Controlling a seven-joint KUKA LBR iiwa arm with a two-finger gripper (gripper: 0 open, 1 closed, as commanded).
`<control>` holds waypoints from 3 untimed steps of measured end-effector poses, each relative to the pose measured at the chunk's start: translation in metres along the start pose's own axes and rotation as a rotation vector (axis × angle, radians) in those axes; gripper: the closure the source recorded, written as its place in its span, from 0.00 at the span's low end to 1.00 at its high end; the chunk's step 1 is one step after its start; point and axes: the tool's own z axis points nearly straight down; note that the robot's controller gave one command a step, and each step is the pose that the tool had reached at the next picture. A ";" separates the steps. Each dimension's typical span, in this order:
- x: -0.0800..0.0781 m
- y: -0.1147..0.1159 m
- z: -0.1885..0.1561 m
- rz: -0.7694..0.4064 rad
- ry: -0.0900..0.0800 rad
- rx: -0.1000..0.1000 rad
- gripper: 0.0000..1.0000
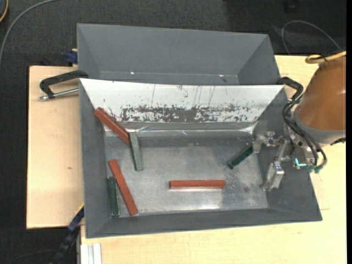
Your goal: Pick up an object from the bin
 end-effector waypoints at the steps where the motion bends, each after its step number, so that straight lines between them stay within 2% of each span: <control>1: -0.048 0.038 0.103 -0.105 -0.001 -0.002 0.00; 2: -0.001 0.086 0.113 -0.304 -0.004 0.001 0.00; 3: -0.001 0.086 0.113 -0.305 -0.005 0.001 1.00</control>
Offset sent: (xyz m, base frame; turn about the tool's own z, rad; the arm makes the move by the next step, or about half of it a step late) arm 0.0480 0.0352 -0.0998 -0.1021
